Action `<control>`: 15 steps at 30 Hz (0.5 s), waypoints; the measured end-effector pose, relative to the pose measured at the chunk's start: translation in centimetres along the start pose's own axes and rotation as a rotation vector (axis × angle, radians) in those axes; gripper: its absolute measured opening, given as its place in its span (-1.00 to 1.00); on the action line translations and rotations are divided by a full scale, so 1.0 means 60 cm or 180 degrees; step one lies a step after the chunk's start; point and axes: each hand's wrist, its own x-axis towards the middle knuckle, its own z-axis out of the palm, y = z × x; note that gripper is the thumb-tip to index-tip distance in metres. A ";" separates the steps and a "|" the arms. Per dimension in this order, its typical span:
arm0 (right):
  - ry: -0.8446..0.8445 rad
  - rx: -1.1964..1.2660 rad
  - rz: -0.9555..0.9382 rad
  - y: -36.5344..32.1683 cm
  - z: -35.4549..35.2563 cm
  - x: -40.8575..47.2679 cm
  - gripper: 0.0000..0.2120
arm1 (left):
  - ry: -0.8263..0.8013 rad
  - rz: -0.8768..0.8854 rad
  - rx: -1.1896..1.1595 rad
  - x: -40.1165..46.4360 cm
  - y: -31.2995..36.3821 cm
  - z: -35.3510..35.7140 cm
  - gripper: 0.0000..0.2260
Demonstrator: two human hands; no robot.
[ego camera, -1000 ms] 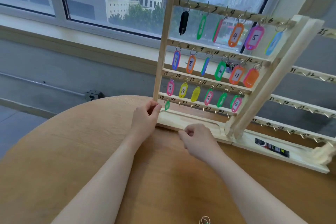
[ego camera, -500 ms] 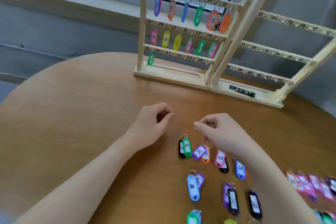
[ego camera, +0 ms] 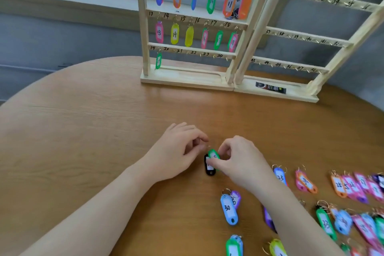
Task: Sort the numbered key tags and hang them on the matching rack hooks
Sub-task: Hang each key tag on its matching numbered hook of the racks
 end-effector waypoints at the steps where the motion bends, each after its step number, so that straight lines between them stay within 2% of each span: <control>1: 0.0017 0.0049 -0.0034 0.002 0.003 0.003 -0.71 | -0.0031 0.0028 0.0075 0.000 0.000 0.001 -0.86; 4: 0.0100 0.0214 -0.0123 0.011 0.007 0.009 -0.77 | -0.0137 0.0072 0.0270 -0.001 -0.002 0.007 -0.82; 11: 0.0505 0.0613 -0.0162 0.029 -0.006 0.010 -0.73 | -0.0336 0.0008 0.0319 -0.002 0.002 0.010 -0.80; 15: 0.0550 0.0902 -0.0103 0.042 -0.015 0.007 -0.78 | -0.0403 0.0009 0.0418 0.003 0.004 0.010 -0.68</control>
